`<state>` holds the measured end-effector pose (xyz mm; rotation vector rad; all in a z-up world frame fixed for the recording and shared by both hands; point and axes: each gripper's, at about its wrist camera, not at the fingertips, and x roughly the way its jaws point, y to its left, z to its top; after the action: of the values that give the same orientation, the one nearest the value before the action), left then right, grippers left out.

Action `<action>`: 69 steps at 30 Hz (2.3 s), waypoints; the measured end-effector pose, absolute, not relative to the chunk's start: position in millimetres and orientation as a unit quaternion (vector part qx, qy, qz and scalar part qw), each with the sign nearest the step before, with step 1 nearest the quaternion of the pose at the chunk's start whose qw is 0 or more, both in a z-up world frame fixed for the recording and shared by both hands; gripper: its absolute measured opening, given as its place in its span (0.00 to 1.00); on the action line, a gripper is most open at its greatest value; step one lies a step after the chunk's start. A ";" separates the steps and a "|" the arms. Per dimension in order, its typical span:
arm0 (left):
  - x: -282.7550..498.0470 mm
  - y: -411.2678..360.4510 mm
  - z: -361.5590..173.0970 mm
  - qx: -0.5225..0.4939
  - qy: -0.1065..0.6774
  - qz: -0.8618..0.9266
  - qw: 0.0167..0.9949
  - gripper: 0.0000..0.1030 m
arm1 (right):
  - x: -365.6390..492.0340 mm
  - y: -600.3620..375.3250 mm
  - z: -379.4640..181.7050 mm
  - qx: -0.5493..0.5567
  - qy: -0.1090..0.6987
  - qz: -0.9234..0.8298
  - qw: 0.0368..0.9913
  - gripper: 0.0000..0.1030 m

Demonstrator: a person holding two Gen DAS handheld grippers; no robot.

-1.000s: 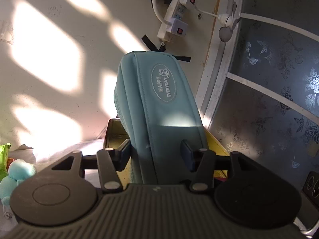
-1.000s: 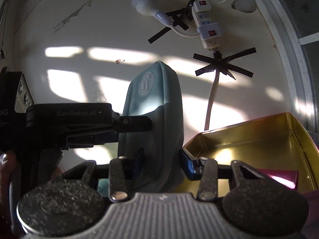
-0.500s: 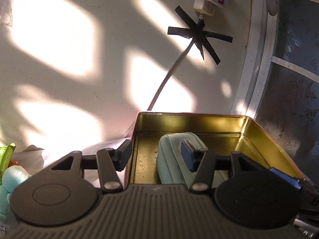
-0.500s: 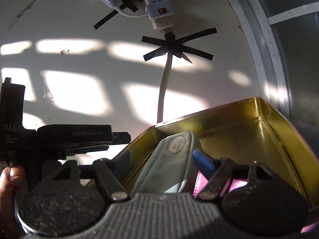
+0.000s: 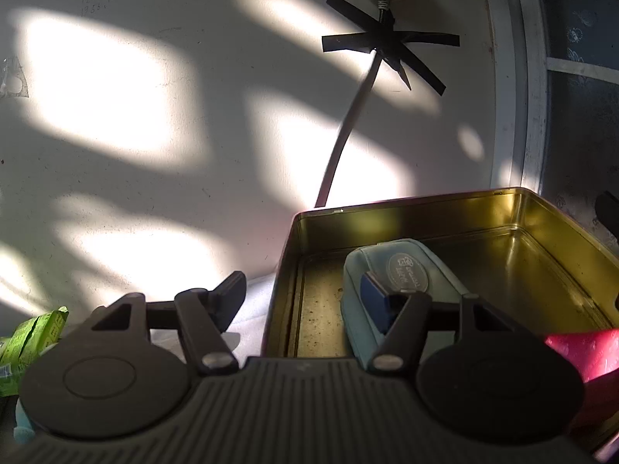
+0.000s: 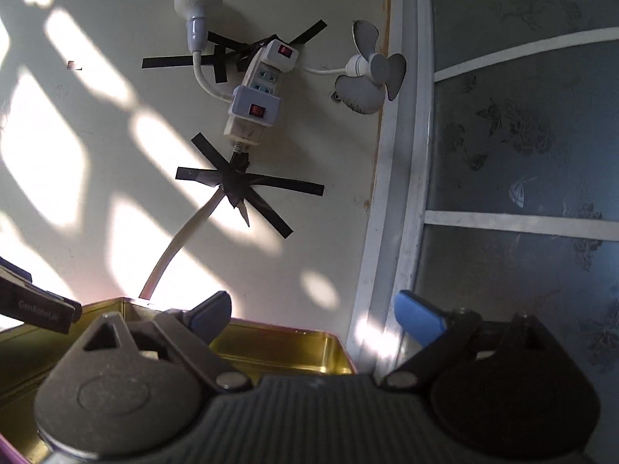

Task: Organize objects
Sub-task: 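Carry the pencil case over the pink tin and release it inside, then grasp the green toothpaste box with the right gripper, then lower the green box into the pink tin and open the right gripper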

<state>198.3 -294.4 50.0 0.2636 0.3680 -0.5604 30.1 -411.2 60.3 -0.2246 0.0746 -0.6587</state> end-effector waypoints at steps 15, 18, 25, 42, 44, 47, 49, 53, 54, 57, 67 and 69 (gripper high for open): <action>143.9 -297.1 50.0 0.164 0.191 -0.323 0.912 0.65 | -6.7 -424.2 58.7 -0.155 0.049 -0.368 0.916 0.97; 132.8 -295.1 45.3 0.156 0.209 -0.341 0.903 0.65 | -16.5 -421.2 53.3 -0.180 0.056 -0.375 0.908 0.97; 106.1 -274.3 62.4 0.119 0.182 -0.329 0.919 0.66 | -56.2 -410.0 73.3 -0.143 0.023 -0.361 0.921 1.00; 98.9 7.5 26.3 0.000 0.233 -0.180 0.956 0.69 | -36.9 -223.5 95.7 -0.016 0.101 0.128 0.987 0.99; 110.5 46.4 21.0 -0.028 0.249 -0.131 0.959 0.67 | -16.0 -190.9 84.9 -0.024 0.143 0.184 0.972 0.96; 131.9 106.3 13.2 -0.109 0.283 -0.069 0.950 0.61 | 17.4 -132.8 68.0 -0.051 0.201 0.262 0.942 0.94; 134.4 132.9 8.4 -0.162 0.290 -0.059 0.941 0.59 | 40.8 -100.0 60.1 -0.068 0.228 0.289 0.927 0.96; 125.6 152.8 3.3 -0.197 0.285 -0.050 0.937 0.59 | 90.7 -53.5 39.8 -0.073 0.290 0.314 0.901 1.00; 124.9 154.4 1.5 -0.201 0.288 -0.053 0.935 0.59 | 102.5 -45.1 34.3 -0.076 0.302 0.309 0.898 1.00; 124.0 158.2 -3.4 -0.216 0.294 -0.068 0.929 0.59 | 125.6 -30.9 17.2 -0.093 0.326 0.298 0.892 1.00; 128.9 116.9 -9.8 -0.210 0.339 -0.173 0.901 0.57 | 46.6 -67.5 12.8 -0.061 0.335 0.266 0.902 0.87; 125.9 97.3 -15.2 -0.200 0.360 -0.202 0.888 0.53 | 27.8 -84.7 14.8 -0.045 0.333 0.252 0.908 0.87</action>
<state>125.9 97.3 -15.2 -0.4165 0.7490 -0.4201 27.8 -84.7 14.8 -0.0931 0.6869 0.5205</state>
